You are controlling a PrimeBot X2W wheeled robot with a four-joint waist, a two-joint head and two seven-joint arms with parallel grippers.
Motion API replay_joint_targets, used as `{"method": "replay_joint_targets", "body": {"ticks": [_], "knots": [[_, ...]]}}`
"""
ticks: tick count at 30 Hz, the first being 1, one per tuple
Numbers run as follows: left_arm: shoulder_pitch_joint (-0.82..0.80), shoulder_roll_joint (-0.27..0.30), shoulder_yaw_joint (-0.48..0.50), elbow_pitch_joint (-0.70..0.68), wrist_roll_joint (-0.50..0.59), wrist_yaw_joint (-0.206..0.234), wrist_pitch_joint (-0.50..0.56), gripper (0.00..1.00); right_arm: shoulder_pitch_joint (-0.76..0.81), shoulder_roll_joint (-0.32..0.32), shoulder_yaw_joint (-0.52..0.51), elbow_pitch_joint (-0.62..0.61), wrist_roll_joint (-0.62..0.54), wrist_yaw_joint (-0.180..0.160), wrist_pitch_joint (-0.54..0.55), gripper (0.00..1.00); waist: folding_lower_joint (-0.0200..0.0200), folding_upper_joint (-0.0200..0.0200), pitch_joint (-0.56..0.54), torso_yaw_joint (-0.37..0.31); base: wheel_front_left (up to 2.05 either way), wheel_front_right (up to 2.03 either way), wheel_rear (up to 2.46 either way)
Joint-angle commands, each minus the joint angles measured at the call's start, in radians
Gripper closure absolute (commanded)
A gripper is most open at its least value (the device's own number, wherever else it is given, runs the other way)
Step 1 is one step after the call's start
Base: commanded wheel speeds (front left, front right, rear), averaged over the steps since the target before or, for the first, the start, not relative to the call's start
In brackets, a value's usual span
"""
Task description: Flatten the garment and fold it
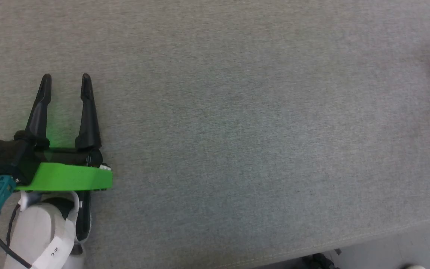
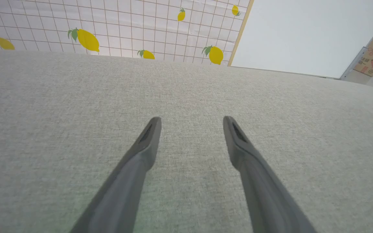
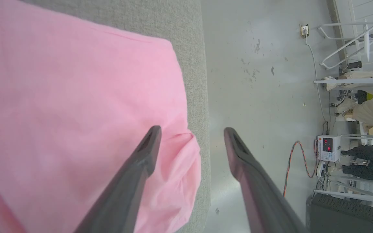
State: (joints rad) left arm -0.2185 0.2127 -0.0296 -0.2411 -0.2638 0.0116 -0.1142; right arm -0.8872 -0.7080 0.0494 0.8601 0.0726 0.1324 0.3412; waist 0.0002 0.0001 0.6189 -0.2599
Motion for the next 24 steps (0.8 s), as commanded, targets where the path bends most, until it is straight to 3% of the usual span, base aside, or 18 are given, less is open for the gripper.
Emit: {"method": "replay_joint_targets", "body": {"ticks": [1, 8, 12, 18, 24], "knots": [[0.011, 0.005, 0.003, -0.002, 0.005, 0.008, 0.001, 0.0, -0.018, -0.005, -0.021, 0.011, -0.018, -0.002, -0.006, 0.0, -0.0002, -0.0001, -0.024, 0.019, 0.0, 0.0, 0.0], [0.053, -0.012, 0.009, 0.044, -0.016, 0.017, -0.031, 0.0, -0.057, 0.027, -0.125, -0.044, -0.027, -0.002, -0.103, 0.0, -0.0002, -0.0001, -0.168, 0.041, 0.0, 0.0, 0.0], [0.083, -0.02, 0.023, 0.075, -0.032, 0.025, -0.049, 0.0, -0.083, 0.085, -0.102, -0.143, -0.02, -0.002, -0.182, 0.0, -0.0002, -0.0001, -0.266, 0.047, 0.0, 0.0, 0.0], [0.114, -0.034, 0.038, 0.102, -0.05, 0.041, -0.069, 0.0, -0.083, 0.234, -0.083, -0.308, 0.049, -0.002, -0.293, 0.0, -0.0002, -0.0001, -0.388, 0.07, 0.0, 0.0, 0.0], [0.136, -0.05, 0.052, 0.136, -0.051, 0.077, -0.076, 0.0, -0.003, 0.431, -0.106, -0.457, 0.118, -0.002, -0.367, 0.0, -0.0002, -0.0001, -0.478, 0.107, 0.0, 0.0, 0.0]]}}
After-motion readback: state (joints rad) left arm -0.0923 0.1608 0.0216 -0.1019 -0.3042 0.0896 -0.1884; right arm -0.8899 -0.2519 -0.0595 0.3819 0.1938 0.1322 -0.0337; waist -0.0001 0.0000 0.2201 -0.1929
